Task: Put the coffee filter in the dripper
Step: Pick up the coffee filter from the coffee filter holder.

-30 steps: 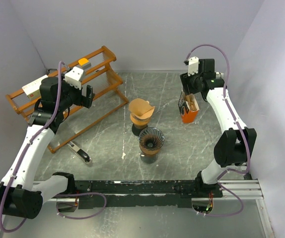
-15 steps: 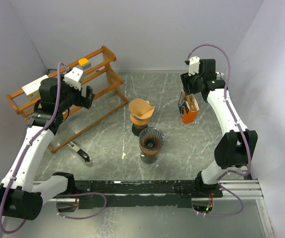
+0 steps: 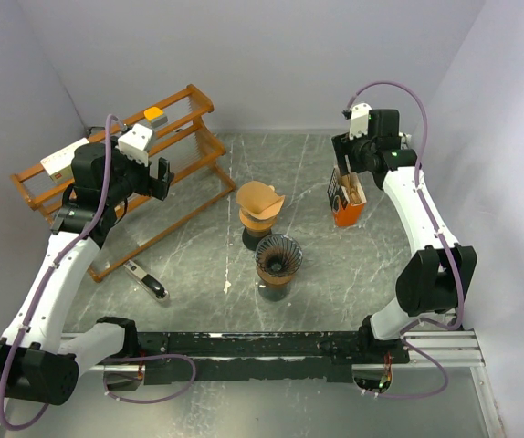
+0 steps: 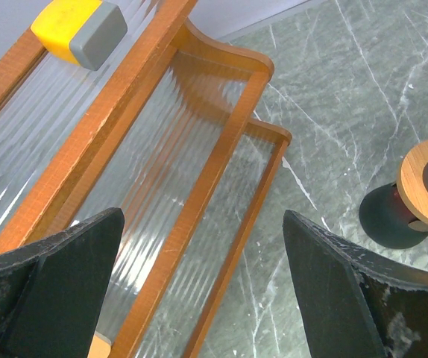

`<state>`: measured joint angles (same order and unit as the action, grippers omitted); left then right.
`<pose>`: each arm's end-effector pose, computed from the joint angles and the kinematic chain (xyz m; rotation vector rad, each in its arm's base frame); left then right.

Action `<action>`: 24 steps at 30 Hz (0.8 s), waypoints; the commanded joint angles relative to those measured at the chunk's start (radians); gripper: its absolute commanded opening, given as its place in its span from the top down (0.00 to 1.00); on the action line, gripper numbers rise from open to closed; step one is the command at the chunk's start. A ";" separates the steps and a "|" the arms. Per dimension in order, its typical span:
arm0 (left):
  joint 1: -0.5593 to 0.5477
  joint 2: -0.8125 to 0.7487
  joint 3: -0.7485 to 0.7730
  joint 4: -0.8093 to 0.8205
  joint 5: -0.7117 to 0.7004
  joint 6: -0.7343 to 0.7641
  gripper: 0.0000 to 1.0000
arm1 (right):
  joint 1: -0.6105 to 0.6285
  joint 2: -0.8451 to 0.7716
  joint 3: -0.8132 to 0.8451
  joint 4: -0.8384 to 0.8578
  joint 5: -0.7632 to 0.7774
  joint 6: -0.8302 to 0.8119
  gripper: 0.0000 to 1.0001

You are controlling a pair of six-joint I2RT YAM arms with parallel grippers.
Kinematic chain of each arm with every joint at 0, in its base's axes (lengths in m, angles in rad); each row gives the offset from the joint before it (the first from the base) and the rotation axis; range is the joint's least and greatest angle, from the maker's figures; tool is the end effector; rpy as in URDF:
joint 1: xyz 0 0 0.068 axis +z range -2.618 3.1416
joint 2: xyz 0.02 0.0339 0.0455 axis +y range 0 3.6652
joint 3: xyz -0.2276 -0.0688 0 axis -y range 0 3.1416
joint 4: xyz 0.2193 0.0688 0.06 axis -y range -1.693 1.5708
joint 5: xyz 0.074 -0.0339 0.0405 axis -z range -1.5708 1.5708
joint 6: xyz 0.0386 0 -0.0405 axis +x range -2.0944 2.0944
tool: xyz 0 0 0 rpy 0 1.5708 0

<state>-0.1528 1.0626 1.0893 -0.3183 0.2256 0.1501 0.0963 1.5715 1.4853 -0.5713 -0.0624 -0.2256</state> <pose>0.2297 -0.0441 0.3461 0.4341 1.8088 -0.2118 0.3311 0.0344 0.3132 -0.3905 2.1923 -0.0013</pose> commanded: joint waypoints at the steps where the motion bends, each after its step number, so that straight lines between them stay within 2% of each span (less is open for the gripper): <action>1: 0.012 -0.010 -0.002 0.027 0.009 0.010 0.00 | -0.002 -0.009 -0.006 0.016 -0.002 0.006 0.32; 5: 0.021 -0.004 -0.007 0.034 0.007 0.009 0.00 | -0.002 -0.011 -0.017 0.041 0.005 -0.015 0.31; 9: 0.024 -0.024 -0.005 0.019 -0.004 0.029 0.00 | -0.004 0.035 0.061 -0.001 -0.004 0.010 0.30; 14: 0.025 -0.053 -0.041 0.043 -0.001 0.027 0.00 | -0.002 -0.018 -0.002 0.026 -0.004 0.012 0.29; 24: 0.032 -0.050 -0.048 0.057 0.019 0.015 0.00 | -0.002 -0.039 0.001 -0.007 0.026 -0.012 0.28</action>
<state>-0.1364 1.0237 1.0443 -0.3016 0.2264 0.1707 0.0963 1.5597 1.4940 -0.5694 -0.0517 -0.2256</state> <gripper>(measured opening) 0.995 0.720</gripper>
